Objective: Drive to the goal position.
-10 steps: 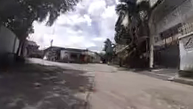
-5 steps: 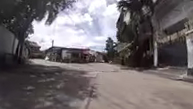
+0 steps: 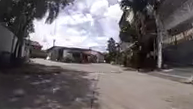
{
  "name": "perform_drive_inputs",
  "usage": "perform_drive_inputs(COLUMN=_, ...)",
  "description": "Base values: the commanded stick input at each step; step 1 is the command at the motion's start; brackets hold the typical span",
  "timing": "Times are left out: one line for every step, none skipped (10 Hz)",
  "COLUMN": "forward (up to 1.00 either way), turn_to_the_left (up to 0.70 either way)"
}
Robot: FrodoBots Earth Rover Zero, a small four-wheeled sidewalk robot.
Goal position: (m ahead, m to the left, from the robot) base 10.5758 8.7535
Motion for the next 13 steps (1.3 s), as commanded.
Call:
perform_drive_inputs(forward=0.70, turn_to_the_left=0.00)
perform_drive_inputs(forward=0.70, turn_to_the_left=0.00)
perform_drive_inputs(forward=0.70, turn_to_the_left=0.00)
perform_drive_inputs(forward=0.70, turn_to_the_left=0.00)
perform_drive_inputs(forward=0.70, turn_to_the_left=0.00)
perform_drive_inputs(forward=0.70, turn_to_the_left=0.00)
perform_drive_inputs(forward=0.70, turn_to_the_left=0.00)
perform_drive_inputs(forward=0.70, turn_to_the_left=0.00)
perform_drive_inputs(forward=0.70, turn_to_the_left=0.00)
perform_drive_inputs(forward=0.70, turn_to_the_left=0.00)
perform_drive_inputs(forward=0.70, turn_to_the_left=0.00)
perform_drive_inputs(forward=0.70, turn_to_the_left=0.00)
perform_drive_inputs(forward=0.70, turn_to_the_left=0.00)
